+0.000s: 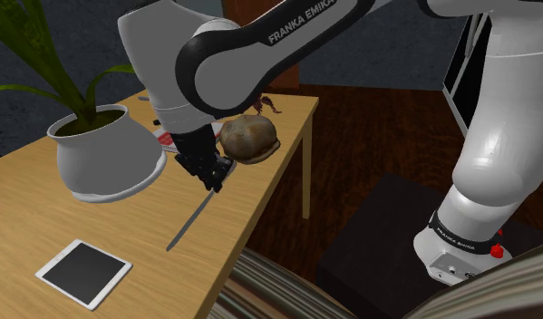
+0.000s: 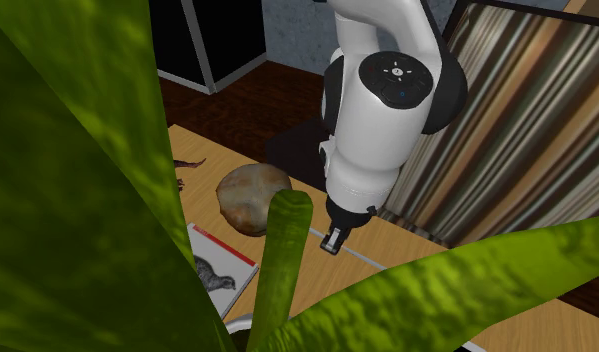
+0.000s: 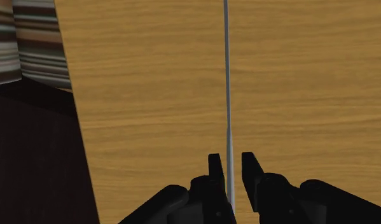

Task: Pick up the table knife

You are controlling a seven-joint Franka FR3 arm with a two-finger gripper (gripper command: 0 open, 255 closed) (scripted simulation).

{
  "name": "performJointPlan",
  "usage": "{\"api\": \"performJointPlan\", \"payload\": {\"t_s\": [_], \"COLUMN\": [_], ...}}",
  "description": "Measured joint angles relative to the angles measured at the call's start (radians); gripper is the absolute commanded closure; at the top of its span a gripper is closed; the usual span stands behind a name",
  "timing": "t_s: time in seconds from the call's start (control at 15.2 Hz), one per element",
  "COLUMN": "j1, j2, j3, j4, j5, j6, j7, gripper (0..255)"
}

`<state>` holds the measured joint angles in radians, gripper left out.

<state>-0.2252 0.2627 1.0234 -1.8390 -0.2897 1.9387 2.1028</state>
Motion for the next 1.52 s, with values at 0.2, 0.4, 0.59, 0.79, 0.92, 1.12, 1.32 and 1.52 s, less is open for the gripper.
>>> {"api": "performJointPlan", "payload": {"t_s": [0.2, 0.4, 0.59, 0.79, 0.92, 1.12, 1.32, 1.52], "j1": [0.0, 0.0, 0.0, -0.007, -0.012, -0.015, -0.011, -0.009], "j2": [0.0, 0.0, -0.004, -0.021, -0.032, -0.042, -0.044, -0.045], "j3": [0.0, 0.0, 0.002, 0.011, 0.015, 0.019, 0.022, 0.023], "j4": [0.0, 0.0, 0.012, 0.036, 0.054, 0.085, 0.124, 0.158], "j5": [0.0, 0.0, 0.005, 0.022, 0.033, 0.045, 0.049, 0.052], "j6": [0.0, 0.0, -0.014, -0.046, -0.069, -0.104, -0.144, -0.178], "j7": [0.0, 0.0, -0.003, -0.015, -0.024, -0.033, -0.037, -0.042], "gripper": [255, 255, 255, 255, 255, 255, 255, 255]}}
